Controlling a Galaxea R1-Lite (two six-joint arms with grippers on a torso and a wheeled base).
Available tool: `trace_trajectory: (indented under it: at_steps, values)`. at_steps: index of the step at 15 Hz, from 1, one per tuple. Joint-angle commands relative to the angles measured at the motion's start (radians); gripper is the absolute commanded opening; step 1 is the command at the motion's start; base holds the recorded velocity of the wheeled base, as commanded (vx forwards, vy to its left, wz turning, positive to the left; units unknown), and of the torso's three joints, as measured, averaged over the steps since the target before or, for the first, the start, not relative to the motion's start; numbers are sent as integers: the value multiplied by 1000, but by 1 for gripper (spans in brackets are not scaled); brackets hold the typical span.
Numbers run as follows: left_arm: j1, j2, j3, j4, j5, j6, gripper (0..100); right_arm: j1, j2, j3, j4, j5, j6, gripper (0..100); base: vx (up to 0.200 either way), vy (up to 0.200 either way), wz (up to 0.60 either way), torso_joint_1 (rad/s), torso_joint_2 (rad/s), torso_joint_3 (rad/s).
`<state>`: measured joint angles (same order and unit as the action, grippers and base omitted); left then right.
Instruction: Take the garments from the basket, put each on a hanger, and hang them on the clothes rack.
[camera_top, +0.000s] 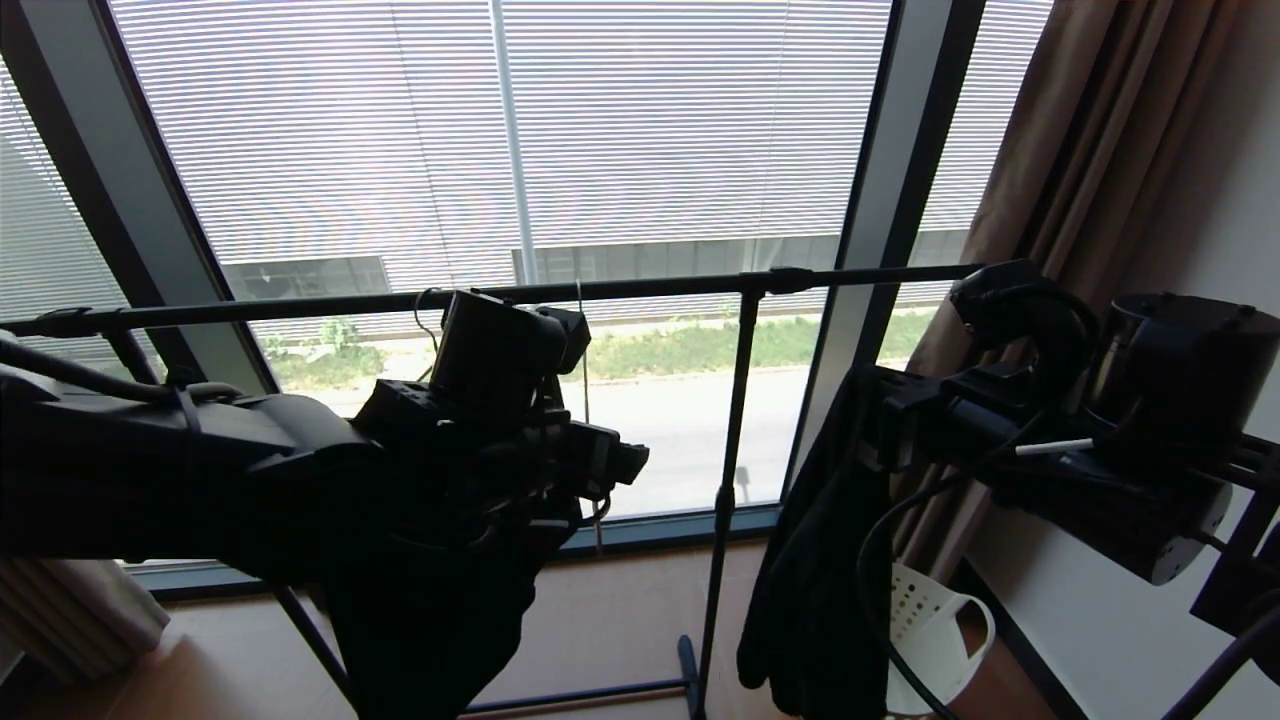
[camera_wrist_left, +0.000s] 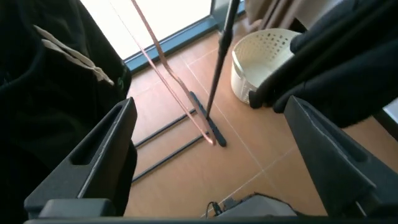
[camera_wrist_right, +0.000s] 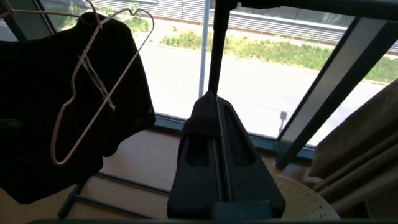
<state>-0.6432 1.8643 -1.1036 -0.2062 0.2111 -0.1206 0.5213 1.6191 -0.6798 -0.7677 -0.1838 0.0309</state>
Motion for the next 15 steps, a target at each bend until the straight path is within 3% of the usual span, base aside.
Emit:
trace_trajectory:
  at_steps: [1, 6, 15]
  values:
    - [10, 179, -140, 1, 97, -16, 100, 0, -1, 0, -1, 0, 0, 0, 0, 0, 0, 0, 0, 0]
    - [40, 285, -237, 4, 119, -25, 100, 0, 10, 0, -1, 1, 0, 0, 0, 0, 0, 0, 0, 0]
    - [62, 322, -251, 2, 169, -99, 100, 2, 33, 6, -2, 1, 1, 0, 0, 0, 0, 0, 0, 0]
